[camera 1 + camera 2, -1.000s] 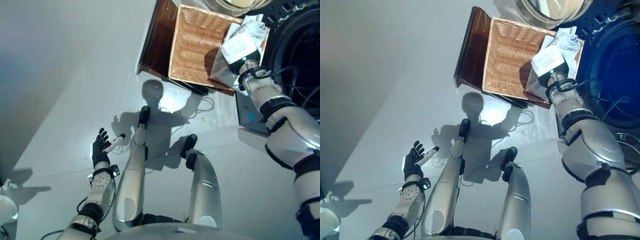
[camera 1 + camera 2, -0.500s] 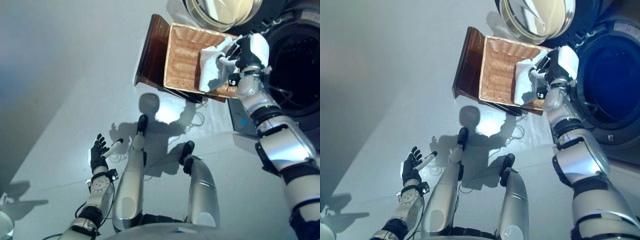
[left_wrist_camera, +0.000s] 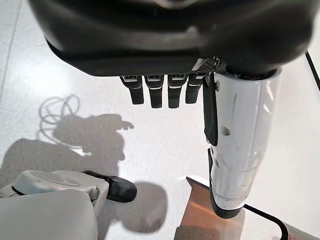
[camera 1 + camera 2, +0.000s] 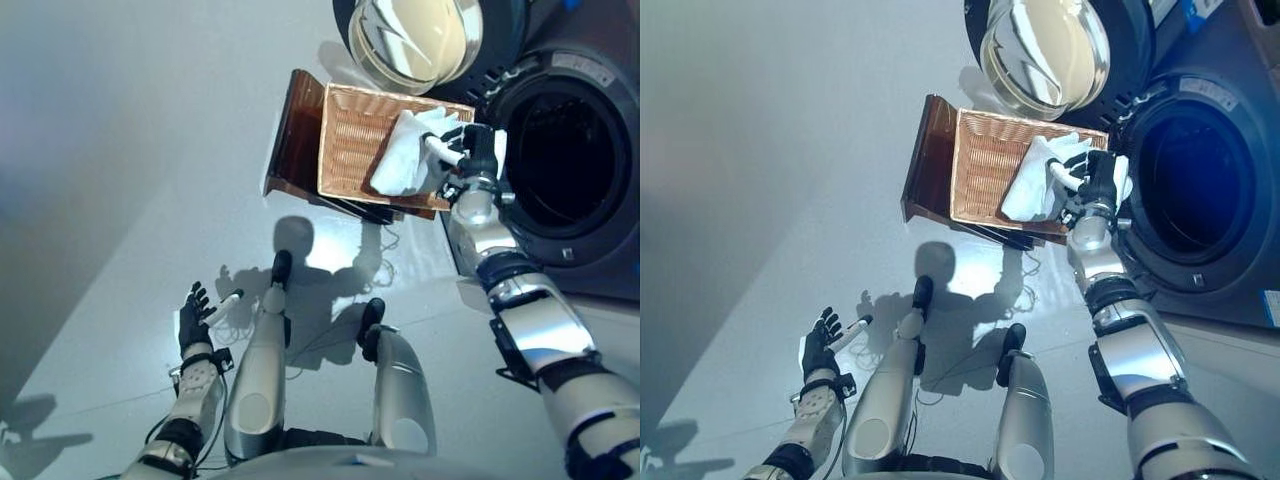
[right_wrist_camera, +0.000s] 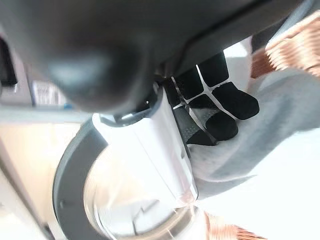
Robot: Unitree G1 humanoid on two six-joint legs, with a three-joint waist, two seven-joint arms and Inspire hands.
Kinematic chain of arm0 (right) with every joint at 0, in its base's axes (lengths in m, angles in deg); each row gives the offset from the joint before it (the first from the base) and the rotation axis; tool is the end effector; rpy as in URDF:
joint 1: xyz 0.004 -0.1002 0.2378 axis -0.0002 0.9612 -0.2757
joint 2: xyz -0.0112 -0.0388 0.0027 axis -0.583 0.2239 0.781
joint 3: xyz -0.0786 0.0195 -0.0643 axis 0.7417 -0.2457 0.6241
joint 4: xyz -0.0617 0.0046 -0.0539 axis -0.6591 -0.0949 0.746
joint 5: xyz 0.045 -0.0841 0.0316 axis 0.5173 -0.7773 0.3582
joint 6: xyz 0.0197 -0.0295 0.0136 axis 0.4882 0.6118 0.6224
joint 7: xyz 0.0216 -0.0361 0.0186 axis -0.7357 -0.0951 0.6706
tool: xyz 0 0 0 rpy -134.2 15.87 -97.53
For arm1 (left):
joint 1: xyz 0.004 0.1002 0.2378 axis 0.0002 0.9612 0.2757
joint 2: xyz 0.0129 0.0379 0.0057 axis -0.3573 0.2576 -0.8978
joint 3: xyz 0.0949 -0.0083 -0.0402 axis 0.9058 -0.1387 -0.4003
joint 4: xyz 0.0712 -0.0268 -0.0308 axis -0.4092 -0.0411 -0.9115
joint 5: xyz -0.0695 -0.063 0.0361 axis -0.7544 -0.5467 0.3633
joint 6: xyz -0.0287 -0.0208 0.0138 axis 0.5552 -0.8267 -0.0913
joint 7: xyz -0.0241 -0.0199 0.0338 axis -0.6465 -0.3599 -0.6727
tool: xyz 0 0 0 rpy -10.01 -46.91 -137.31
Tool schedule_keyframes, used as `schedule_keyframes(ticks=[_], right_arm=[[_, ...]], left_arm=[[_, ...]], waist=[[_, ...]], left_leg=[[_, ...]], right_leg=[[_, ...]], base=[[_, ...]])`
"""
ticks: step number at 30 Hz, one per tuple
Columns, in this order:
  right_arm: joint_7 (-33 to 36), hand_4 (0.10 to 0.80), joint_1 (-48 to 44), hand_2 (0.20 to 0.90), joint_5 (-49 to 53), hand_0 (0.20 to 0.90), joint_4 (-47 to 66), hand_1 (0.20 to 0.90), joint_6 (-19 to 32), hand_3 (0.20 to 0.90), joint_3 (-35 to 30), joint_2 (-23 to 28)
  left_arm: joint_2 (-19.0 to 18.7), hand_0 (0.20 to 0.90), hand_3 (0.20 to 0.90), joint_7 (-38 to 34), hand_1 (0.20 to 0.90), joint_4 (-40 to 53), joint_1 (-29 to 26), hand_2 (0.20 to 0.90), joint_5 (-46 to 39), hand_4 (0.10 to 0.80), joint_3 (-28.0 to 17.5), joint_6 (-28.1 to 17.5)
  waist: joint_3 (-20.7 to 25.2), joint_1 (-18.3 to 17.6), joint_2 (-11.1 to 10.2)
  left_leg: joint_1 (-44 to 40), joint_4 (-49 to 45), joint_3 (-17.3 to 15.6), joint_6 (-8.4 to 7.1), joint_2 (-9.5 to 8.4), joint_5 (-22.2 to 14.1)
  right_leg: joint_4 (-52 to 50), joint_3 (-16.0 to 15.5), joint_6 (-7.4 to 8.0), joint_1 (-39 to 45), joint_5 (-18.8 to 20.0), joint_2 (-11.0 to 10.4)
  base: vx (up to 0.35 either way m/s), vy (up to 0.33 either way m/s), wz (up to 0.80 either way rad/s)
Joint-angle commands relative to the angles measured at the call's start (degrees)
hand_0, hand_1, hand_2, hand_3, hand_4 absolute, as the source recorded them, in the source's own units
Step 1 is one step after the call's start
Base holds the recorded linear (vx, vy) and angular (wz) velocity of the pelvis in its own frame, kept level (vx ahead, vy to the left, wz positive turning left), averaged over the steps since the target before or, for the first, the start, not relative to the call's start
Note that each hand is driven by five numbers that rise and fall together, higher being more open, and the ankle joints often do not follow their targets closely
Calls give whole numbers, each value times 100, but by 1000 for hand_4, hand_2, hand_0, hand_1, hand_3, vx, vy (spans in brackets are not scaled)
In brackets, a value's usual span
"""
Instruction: Pick up the clothes and place them into the washing machine
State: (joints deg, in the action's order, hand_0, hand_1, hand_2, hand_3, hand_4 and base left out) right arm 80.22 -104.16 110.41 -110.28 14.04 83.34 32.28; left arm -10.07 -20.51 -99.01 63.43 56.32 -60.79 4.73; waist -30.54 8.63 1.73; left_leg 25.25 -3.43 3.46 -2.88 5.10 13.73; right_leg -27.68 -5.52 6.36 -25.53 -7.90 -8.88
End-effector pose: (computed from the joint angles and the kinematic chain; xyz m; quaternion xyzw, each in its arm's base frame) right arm 0.3443 -0.2104 0.1218 -0.0441 -0.0294 -0.2361 0.9703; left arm 0.1703 0.1910 -0.0659 -0.0234 0.2182 0.2421 0.9451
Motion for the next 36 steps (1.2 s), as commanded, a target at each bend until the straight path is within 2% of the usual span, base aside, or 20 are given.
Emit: schedule_keyframes(ticks=[1,10,18,26,36], right_arm=[[283,300,-213,200,443,200,858,200,1008,200,-472,259],[81,300,282,200,1157,200,1153,200,1325,200,-836,-275],[-74,300,537,200,1169,200,1737,200,1403,200,-750,-410],[-126,300,542,200,721,200,2381,200,1331,200,-575,-87],[-299,300,70,200,542,200,2027,200,1027,200,-315,341]], left_arm=[[-73,900,900,-120,900,-4,187,900,174,800,-62,-161],[85,900,900,-94,900,-234,165,900,229,800,2,-134],[155,900,900,-92,900,-397,128,900,217,800,-34,-114],[136,900,900,-64,900,-802,128,900,369,800,-144,-14],[65,900,900,132,900,-1619,120,900,756,800,-188,304]], waist=[[75,5,-16],[75,-83,133],[145,-125,81],[541,-156,-192],[1206,-278,-597]], left_leg=[[-97,-506,-159,-341,47,-552],[-333,-553,-253,-338,61,-628],[-492,-558,-290,-332,97,-672],[-825,-526,-321,-325,170,-775],[-1376,-280,-455,-294,286,-886]], right_leg=[[681,311,10,406,322,-90],[679,427,11,599,295,-110],[708,448,16,768,280,-101],[877,399,43,1132,292,-79],[1295,390,102,1691,342,-23]], base=[[0,14,-9],[3,2,-8],[6,-2,-1],[54,-15,-1],[71,-5,-4]])
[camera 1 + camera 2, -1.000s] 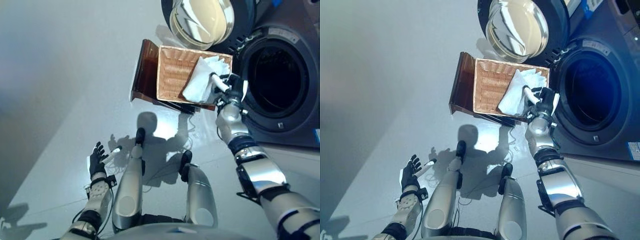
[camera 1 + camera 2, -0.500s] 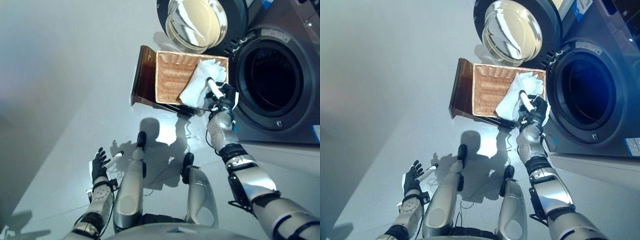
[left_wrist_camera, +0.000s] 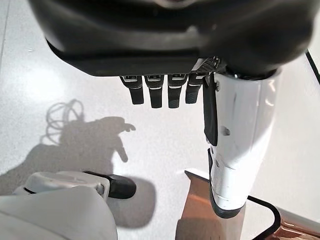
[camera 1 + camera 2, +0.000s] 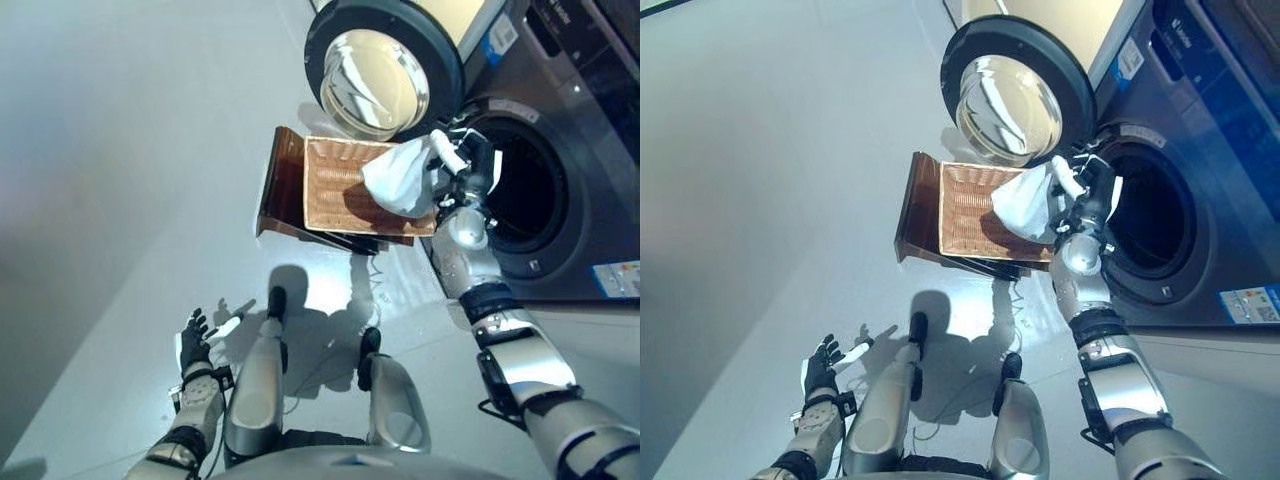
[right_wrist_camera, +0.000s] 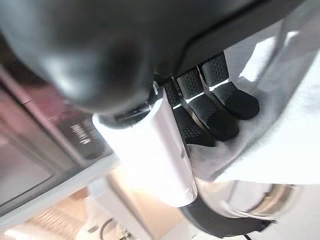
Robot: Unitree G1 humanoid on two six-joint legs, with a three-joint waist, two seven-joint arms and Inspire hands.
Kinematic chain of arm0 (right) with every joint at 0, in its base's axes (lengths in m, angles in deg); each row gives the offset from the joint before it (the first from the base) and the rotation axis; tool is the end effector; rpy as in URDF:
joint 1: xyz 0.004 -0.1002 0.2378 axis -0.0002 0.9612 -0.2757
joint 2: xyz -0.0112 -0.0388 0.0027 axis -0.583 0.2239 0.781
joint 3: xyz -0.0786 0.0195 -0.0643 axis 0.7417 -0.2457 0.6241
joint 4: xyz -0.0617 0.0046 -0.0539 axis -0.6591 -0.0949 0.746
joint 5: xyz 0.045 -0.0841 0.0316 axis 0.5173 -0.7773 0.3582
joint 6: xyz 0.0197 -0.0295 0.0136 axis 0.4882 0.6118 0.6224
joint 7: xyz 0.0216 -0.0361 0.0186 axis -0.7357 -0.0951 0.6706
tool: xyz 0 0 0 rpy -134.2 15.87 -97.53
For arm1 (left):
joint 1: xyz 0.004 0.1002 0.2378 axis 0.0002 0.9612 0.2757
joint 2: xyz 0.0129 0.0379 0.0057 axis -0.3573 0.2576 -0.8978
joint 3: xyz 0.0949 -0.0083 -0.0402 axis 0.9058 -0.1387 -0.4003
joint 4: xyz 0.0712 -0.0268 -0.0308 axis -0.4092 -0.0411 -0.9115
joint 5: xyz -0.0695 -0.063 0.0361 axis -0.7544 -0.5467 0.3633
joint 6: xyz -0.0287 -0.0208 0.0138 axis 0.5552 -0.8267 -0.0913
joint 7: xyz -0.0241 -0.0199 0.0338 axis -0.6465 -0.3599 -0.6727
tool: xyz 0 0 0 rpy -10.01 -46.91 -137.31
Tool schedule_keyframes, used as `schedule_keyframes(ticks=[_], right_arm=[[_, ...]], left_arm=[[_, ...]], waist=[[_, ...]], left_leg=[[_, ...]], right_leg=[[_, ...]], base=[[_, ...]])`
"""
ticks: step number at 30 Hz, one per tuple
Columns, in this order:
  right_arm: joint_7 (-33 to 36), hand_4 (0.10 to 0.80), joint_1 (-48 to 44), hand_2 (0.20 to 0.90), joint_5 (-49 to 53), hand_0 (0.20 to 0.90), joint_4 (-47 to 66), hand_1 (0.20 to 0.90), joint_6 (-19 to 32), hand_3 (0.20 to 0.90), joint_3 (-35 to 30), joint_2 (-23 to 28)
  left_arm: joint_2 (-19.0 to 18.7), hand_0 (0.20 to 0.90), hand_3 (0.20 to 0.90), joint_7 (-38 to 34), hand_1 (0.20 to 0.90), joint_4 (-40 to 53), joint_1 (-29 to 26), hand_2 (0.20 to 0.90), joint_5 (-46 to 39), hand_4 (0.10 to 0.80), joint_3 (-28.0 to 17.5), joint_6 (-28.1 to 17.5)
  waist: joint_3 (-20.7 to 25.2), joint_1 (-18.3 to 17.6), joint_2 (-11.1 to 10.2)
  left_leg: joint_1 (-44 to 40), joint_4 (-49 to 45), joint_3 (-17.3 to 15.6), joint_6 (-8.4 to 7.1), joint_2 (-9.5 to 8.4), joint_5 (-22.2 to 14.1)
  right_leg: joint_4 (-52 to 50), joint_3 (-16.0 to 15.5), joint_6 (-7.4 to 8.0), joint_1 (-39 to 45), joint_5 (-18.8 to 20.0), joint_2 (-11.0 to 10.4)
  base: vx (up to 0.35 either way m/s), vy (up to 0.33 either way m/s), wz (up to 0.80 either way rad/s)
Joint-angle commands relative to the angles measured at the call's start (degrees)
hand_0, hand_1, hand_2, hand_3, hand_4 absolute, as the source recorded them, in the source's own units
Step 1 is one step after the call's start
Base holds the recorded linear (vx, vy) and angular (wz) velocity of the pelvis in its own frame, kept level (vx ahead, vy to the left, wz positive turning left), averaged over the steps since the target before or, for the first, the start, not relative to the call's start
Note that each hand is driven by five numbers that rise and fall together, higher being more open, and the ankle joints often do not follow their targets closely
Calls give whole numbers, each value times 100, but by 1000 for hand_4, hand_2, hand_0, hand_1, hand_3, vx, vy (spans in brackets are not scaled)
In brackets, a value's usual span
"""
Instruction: Pick up the clothes and place them into the washing machine
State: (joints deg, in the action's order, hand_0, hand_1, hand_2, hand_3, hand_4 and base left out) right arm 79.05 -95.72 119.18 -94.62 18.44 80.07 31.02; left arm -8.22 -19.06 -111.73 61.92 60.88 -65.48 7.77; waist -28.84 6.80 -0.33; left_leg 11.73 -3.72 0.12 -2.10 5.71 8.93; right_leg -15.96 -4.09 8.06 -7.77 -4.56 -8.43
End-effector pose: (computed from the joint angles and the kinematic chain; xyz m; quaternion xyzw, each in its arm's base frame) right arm 0.3278 -0.2014 0.1226 0.0836 -0.0971 -0.2036 0.9706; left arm 0.1491 0.1979 -0.0886 0.0135 0.3201 0.2591 0.9112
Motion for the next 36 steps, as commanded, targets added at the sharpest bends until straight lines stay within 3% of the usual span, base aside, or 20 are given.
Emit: schedule_keyframes(ticks=[1,8,24,36], right_arm=[[-214,300,-805,200,-343,200,422,200,549,200,40,485],[-301,300,-1092,200,-574,200,-98,200,291,200,229,673],[-421,300,-1349,200,-1007,200,-283,200,90,200,466,1062],[-677,300,-1911,200,-1431,200,-613,200,-151,200,1034,853]], left_arm=[[-128,900,900,20,900,-356,286,900,333,800,280,21],[-127,900,900,171,900,-637,390,900,646,800,350,169],[-24,900,900,343,900,-1086,448,900,1649,800,814,501],[-93,900,900,583,900,-1365,239,900,2526,800,1220,677]], waist=[[1105,-112,-421],[1604,-211,-523],[2392,-485,-510],[2684,-615,-462]], left_leg=[[-66,-229,-138,-371,234,-410],[-455,54,-308,-340,266,-427],[-1136,815,-584,-278,159,-330],[-1458,840,-844,-232,117,-458]], right_leg=[[168,245,-61,-42,19,-61],[473,263,-4,287,99,-67],[1001,315,152,754,386,-154],[1271,578,211,943,580,-249]], base=[[62,-6,-11],[64,13,-7],[24,17,-5],[-9,2,-13]])
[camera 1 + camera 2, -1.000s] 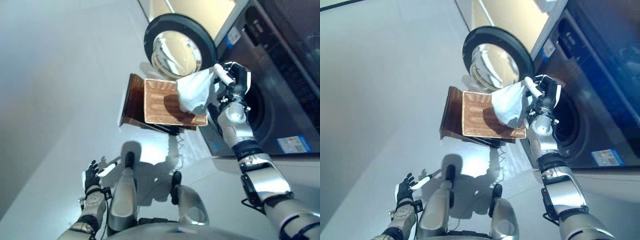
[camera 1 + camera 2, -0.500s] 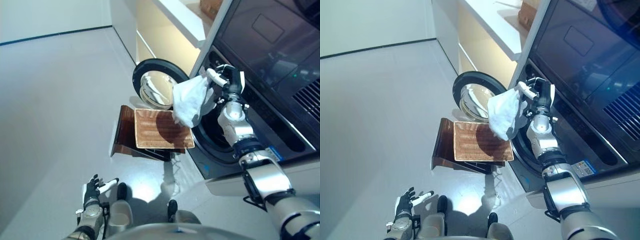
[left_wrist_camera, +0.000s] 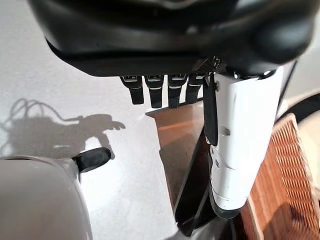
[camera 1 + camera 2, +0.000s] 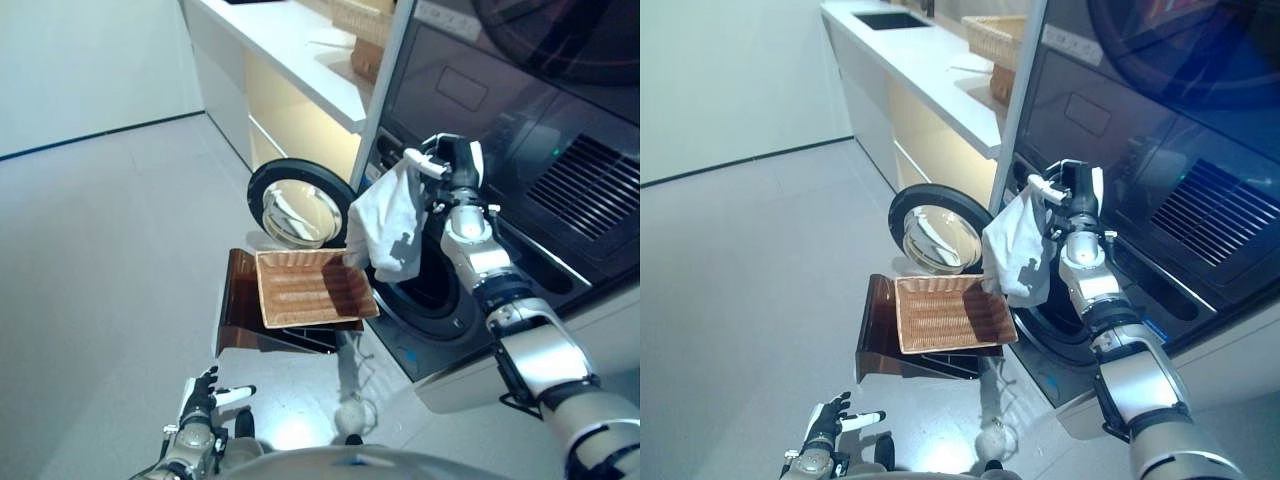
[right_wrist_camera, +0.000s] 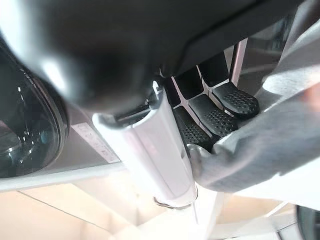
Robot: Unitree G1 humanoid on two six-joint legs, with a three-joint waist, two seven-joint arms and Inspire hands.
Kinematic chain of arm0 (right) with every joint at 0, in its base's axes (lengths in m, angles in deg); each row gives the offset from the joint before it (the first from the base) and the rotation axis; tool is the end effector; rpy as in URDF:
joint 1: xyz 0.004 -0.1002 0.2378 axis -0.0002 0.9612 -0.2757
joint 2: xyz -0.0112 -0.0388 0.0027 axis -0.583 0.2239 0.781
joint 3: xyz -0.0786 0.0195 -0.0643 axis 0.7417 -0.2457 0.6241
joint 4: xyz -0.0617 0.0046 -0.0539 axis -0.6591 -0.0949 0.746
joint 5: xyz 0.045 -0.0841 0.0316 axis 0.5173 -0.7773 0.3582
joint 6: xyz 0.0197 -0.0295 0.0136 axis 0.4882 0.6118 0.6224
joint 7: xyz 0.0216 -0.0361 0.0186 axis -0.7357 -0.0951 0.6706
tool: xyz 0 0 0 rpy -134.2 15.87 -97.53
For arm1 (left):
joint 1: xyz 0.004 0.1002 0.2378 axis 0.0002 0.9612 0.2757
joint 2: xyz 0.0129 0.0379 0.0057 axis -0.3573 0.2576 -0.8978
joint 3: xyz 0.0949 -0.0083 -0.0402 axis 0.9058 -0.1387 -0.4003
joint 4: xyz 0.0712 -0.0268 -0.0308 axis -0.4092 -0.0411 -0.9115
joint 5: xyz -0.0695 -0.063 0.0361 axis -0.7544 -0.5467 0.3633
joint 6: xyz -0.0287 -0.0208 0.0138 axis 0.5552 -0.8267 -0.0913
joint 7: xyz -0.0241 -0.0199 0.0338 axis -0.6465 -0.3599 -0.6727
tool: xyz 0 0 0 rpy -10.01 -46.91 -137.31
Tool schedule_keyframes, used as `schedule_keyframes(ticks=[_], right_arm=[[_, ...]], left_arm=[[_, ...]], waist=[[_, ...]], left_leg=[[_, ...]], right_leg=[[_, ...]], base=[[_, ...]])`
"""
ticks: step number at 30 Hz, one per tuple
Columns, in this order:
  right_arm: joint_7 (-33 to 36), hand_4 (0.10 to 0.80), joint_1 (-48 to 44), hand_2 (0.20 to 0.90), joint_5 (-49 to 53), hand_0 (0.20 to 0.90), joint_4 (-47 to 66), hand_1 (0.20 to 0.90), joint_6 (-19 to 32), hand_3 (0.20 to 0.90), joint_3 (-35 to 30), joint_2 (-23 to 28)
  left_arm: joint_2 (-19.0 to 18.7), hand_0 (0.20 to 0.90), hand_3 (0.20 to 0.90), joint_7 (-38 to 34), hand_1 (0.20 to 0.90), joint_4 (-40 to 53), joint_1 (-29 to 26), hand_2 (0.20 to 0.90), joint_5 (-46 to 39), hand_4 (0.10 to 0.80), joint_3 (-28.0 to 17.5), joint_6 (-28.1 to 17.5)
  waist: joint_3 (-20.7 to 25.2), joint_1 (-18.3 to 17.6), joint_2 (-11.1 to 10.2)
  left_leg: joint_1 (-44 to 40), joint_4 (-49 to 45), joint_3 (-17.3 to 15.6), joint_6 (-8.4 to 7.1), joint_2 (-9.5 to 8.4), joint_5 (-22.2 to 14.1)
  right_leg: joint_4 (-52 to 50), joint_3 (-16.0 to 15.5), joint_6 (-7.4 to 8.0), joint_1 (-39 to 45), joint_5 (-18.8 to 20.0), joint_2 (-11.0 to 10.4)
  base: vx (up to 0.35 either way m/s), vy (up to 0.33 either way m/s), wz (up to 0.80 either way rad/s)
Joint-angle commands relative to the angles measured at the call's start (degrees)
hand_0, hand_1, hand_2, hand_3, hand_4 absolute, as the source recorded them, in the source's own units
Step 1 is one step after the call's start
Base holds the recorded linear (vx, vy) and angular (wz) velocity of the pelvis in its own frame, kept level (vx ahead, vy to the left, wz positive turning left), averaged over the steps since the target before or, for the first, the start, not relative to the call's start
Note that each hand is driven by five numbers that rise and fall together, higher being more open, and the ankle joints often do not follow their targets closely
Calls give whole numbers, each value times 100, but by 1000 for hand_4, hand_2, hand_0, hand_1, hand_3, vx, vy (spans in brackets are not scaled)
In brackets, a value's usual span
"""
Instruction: Pick up the clothes and place them into the washing machine
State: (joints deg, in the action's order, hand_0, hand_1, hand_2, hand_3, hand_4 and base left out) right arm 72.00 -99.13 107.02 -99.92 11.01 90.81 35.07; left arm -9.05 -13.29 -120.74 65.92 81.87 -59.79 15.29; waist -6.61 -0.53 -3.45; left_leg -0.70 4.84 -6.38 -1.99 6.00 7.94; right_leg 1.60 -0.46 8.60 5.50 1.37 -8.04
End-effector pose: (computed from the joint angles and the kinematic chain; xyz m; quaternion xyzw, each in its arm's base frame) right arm 0.3337 -0.2013 0.1147 -0.1319 -0.0327 -0.1043 0.9852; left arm 0.0942 0.2001 -0.1140 0.1955 0.4665 0.0764 0.8593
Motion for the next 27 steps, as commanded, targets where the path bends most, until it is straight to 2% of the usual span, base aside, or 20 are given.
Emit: schedule_keyframes(ticks=[1,7,14,20,22,27], right_arm=[[9,300,-1596,200,-269,200,-100,200,569,200,25,394],[-46,300,-1593,200,-369,200,-159,200,531,200,196,253],[-167,300,-1507,200,-382,200,-276,200,516,200,342,151],[-219,300,-1477,200,-408,200,-215,200,474,200,428,89],[-223,300,-1488,200,-429,200,-294,200,424,200,451,69],[-264,300,-1487,200,-422,200,-313,200,377,200,512,64]], left_arm=[[-49,900,900,1,900,-423,-216,900,591,800,772,-91],[-217,900,900,-98,900,-165,-566,900,691,800,973,-195],[-788,900,900,-234,900,955,-1457,900,726,800,1419,-527],[-1104,900,900,-323,900,1490,-2074,900,724,800,1514,-556],[-1239,900,900,-376,900,1765,-2533,900,735,800,1599,-508],[-1380,900,900,-383,900,1943,-3014,900,904,800,1731,-429]], waist=[[507,86,-140],[605,18,-97],[698,-33,2],[719,-72,45],[725,-83,62],[719,-105,78]], left_leg=[[-275,-14,-204,-236,96,-380],[-377,-28,-235,-238,98,-418],[-396,-52,-230,-229,85,-410],[-409,-60,-229,-231,73,-407],[-404,-61,-215,-227,73,-398],[-397,-78,-192,-228,75,-396]], right_leg=[[-493,228,150,-334,-28,-286],[-494,272,143,-264,-50,-285],[-493,276,164,-234,-36,-302],[-473,282,172,-229,-19,-317],[-474,252,170,-212,-22,-317],[-470,244,174,-202,-19,-324]], base=[[6,-11,-8],[-6,-12,-12],[-16,-2,2],[0,0,0],[0,0,0],[0,0,0]])
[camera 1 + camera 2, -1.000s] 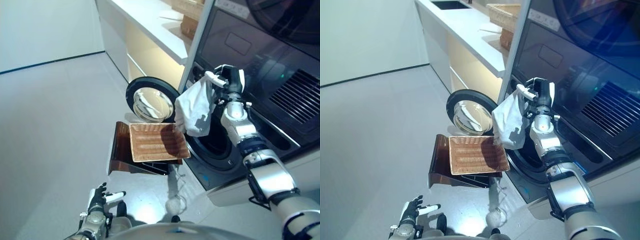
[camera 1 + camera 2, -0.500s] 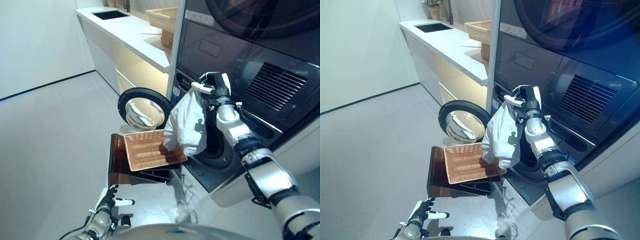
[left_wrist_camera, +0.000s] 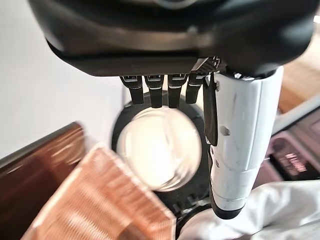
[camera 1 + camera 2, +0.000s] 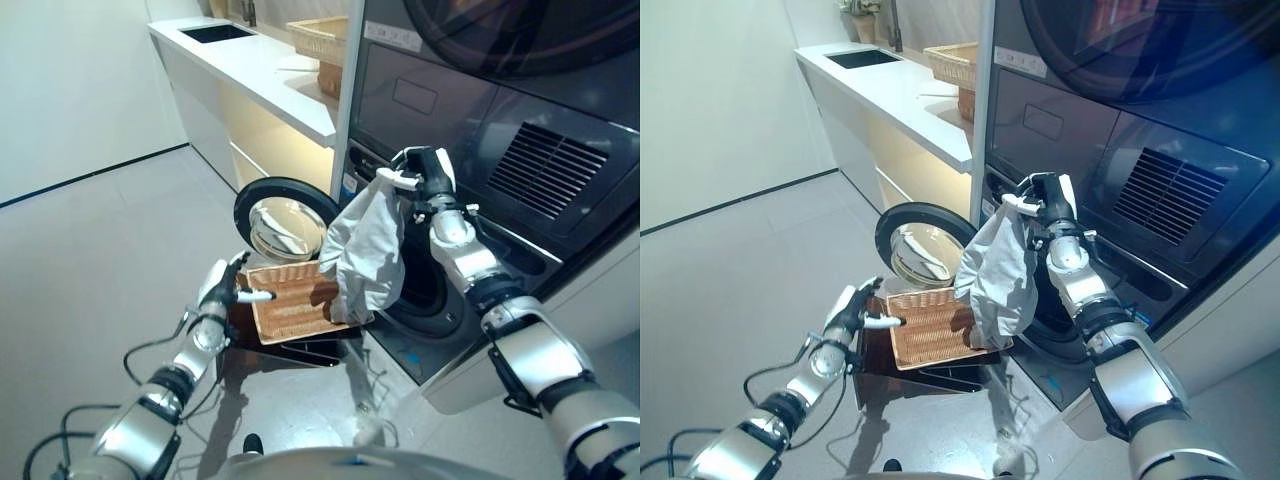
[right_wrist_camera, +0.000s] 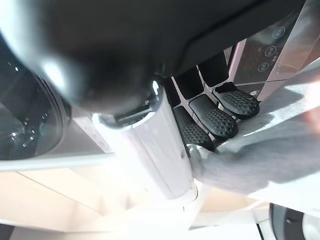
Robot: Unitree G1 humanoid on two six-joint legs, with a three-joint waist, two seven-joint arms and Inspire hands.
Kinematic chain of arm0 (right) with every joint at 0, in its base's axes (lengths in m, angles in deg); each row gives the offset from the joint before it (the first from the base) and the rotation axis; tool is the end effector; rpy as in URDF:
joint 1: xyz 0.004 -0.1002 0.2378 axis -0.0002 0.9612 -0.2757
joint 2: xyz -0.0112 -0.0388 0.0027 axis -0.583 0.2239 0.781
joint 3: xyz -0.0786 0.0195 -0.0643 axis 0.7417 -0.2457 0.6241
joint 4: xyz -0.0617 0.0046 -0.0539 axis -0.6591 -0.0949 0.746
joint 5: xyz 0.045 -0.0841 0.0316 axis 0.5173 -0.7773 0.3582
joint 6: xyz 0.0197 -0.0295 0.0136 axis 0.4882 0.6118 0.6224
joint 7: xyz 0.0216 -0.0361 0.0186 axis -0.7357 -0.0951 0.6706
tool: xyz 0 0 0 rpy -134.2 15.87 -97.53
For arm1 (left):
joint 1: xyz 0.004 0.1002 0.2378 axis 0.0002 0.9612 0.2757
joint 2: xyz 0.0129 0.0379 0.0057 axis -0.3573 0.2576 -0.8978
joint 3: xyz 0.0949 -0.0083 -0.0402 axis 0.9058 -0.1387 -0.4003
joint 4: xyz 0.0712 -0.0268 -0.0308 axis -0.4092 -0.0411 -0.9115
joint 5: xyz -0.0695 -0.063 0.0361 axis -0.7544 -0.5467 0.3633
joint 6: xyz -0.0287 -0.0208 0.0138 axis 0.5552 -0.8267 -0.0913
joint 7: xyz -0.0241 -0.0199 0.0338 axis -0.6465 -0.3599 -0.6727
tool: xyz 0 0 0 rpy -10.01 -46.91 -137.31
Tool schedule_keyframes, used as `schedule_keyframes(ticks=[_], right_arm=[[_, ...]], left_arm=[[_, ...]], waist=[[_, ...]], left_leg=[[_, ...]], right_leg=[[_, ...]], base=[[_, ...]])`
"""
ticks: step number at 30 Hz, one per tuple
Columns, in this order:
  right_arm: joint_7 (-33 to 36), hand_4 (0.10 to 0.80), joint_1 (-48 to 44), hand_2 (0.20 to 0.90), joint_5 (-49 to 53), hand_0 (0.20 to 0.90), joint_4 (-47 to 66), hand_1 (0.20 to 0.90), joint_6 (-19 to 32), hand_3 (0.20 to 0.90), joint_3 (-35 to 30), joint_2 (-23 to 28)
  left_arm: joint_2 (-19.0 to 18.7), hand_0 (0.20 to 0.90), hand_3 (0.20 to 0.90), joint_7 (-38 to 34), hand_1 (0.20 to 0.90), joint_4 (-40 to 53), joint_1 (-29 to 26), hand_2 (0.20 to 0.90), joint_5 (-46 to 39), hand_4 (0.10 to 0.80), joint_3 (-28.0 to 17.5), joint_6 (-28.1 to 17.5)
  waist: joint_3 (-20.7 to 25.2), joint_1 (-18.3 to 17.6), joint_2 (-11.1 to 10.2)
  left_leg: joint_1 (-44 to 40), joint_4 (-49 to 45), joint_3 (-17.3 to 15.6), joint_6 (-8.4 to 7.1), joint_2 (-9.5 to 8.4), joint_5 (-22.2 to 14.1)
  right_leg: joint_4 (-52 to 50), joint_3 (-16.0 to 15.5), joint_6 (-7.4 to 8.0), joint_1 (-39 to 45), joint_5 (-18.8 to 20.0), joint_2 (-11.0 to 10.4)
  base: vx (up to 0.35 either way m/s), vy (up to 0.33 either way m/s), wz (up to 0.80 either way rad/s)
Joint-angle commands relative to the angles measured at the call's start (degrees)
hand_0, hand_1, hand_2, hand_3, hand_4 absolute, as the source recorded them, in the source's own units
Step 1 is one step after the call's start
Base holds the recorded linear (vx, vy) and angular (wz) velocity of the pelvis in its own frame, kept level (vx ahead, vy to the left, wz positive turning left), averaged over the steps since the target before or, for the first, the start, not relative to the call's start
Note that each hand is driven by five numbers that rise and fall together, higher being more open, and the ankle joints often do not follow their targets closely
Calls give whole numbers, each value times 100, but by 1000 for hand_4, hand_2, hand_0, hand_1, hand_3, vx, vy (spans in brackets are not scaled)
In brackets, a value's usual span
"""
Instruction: Pick up the clothes and place them into the washing machine
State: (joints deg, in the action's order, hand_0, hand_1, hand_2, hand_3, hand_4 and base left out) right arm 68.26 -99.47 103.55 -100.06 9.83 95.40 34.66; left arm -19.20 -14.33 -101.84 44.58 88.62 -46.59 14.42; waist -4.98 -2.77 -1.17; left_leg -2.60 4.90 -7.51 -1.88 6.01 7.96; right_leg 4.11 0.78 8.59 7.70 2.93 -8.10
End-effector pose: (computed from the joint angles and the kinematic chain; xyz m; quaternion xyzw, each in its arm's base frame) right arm 0.3333 -0.1903 0.1078 -0.1892 -0.0155 -0.0402 0.9810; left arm 0.2508 0.1935 -0.0154 0.3490 0.1214 -0.0245 0.9289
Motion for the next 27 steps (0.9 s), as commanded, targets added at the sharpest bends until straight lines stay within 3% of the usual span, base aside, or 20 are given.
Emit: schedule_keyframes(ticks=[1,19,27], right_arm=[[62,300,-1461,200,-50,200,-334,200,474,200,85,100],[10,300,-2190,200,89,200,-282,200,435,200,496,-86],[54,300,-2929,200,118,200,-660,200,396,200,757,-100]], left_arm=[[-373,900,900,-241,900,125,-1039,900,230,800,468,-329],[-373,900,900,-42,900,-255,-1920,900,-207,800,785,-206],[-94,900,900,-24,900,-436,-1808,900,-496,800,794,-195]], waist=[[556,110,-146],[627,0,-147],[630,-19,-216]], left_leg=[[-202,-98,-64,-235,73,-403],[-234,-76,-94,-242,87,-365],[-238,-77,-122,-245,92,-358]], right_leg=[[-716,120,177,-420,-177,-314],[-683,204,159,-437,-163,-277],[-653,243,157,-446,-136,-267]], base=[[0,0,0],[-2,0,0],[0,0,0]])
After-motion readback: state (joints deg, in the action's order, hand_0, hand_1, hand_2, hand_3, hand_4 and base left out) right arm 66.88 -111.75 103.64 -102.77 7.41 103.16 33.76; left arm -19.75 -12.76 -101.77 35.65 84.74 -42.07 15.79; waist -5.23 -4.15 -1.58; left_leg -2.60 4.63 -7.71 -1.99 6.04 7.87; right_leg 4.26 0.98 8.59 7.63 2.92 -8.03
